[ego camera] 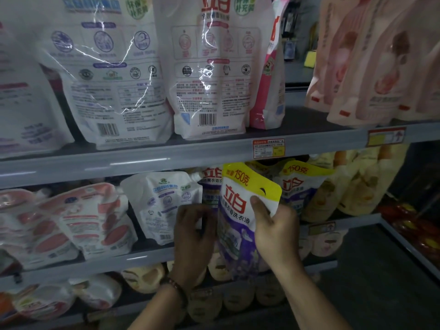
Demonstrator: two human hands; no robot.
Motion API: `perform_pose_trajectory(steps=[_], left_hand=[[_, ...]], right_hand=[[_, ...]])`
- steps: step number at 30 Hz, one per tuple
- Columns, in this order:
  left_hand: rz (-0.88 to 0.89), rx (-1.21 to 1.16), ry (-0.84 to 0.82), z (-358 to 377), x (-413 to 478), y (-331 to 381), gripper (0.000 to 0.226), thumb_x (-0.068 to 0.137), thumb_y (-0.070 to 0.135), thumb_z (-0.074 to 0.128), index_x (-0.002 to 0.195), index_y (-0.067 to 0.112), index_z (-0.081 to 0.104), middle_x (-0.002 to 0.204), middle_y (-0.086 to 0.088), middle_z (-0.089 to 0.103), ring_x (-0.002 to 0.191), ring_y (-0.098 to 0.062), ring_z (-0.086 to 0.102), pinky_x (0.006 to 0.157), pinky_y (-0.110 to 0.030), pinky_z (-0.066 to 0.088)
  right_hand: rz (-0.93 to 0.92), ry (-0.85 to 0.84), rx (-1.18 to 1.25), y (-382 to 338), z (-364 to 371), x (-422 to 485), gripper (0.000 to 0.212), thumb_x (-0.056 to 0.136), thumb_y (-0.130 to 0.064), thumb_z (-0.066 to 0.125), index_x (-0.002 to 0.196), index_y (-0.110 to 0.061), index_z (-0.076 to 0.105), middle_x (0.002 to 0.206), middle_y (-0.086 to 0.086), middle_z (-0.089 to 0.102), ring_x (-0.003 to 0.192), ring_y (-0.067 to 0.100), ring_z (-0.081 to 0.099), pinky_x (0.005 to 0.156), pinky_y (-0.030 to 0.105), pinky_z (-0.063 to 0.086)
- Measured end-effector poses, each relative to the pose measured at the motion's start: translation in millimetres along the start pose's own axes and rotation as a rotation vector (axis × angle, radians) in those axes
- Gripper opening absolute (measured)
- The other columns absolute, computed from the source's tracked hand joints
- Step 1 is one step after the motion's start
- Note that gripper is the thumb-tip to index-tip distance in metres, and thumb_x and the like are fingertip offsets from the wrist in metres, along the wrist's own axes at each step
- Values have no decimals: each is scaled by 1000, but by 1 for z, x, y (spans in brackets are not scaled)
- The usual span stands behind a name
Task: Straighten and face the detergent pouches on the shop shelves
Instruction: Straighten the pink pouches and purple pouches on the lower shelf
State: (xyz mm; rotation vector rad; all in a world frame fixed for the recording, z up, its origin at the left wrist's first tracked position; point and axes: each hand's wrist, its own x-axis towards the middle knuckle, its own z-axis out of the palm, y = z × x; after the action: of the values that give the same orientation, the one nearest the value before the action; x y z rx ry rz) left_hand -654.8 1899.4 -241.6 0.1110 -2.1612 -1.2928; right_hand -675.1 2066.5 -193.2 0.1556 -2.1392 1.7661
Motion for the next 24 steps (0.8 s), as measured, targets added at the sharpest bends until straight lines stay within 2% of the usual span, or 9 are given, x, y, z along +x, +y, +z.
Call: perform_pose_trajectory(steps=[2, 5, 9, 11, 15, 19, 20, 22, 24], left_hand=[[-190, -121, -150, 0, 17, -17, 23, 105, 16, 63, 107, 38, 63, 123, -1, 63, 112, -15, 65, 80, -16, 53], [-187, -234, -373, -5, 36, -35, 31, 111, 10, 48, 127, 34, 59, 132, 3, 67, 120, -12, 67, 91, -29, 60], [-321, -374, -450, -4, 49, -28, 24, 113, 20, 45, 127, 19, 65, 124, -4, 75, 115, -19, 72, 89, -33, 59], [-386, -446, -479, -3, 51, -27, 25, 113, 17, 44, 125, 8, 65, 118, -5, 77, 111, -22, 75, 86, -32, 60], [-362, -383, -437, -8, 56, -38, 16, 107, 20, 59, 109, 6, 67, 115, -11, 77, 108, -29, 76, 95, -55, 61], [-362, -272, -318, -12, 57, -38, 12, 101, 17, 70, 89, 14, 70, 101, -3, 80, 98, -22, 78, 86, -47, 65], [-350, -260, -309, -12, 56, -39, 13, 100, 17, 72, 86, 16, 70, 99, -1, 80, 97, -22, 78, 84, -46, 65], [-338, -222, -301, -13, 56, -41, 15, 98, 18, 74, 84, 19, 71, 97, 3, 80, 96, -19, 78, 83, -45, 65], [-325, -175, -289, -12, 56, -42, 15, 98, 18, 75, 83, 20, 71, 92, 12, 80, 90, -9, 77, 76, -30, 63]], right_hand=[[-17, -79, 41, 0, -7, 7, 12, 102, -26, 66, 109, -29, 75, 94, -23, 77, 88, 1, 76, 73, 27, 65], [-65, -193, 31, -3, -16, 15, 15, 104, -21, 65, 108, -32, 74, 98, -27, 77, 95, -5, 74, 76, 14, 59], [-56, -273, 6, -4, -20, 30, 13, 102, -31, 63, 105, -36, 75, 102, -17, 81, 95, 3, 77, 78, 28, 64], [-69, -299, -4, -7, -22, 36, 15, 100, -35, 61, 106, -42, 73, 104, -20, 80, 96, 2, 76, 78, 24, 63], [-73, -325, -54, -6, -28, 52, 13, 101, -39, 60, 100, -42, 73, 100, -3, 81, 92, 18, 77, 74, 37, 62], [-91, -342, -144, -1, -33, 65, 22, 105, -26, 62, 99, -46, 68, 93, -35, 74, 93, -12, 70, 76, 6, 50], [-95, -343, -169, 0, -34, 67, 22, 105, -24, 63, 98, -44, 68, 90, -36, 73, 91, -14, 68, 75, 3, 48], [-115, -322, -226, 6, -35, 73, 15, 106, -26, 63, 98, -35, 71, 90, -20, 77, 86, -7, 69, 71, 9, 50], [-120, -304, -283, 9, -34, 77, 14, 106, -28, 62, 95, -28, 70, 86, -11, 75, 81, -1, 69, 66, 11, 48]])
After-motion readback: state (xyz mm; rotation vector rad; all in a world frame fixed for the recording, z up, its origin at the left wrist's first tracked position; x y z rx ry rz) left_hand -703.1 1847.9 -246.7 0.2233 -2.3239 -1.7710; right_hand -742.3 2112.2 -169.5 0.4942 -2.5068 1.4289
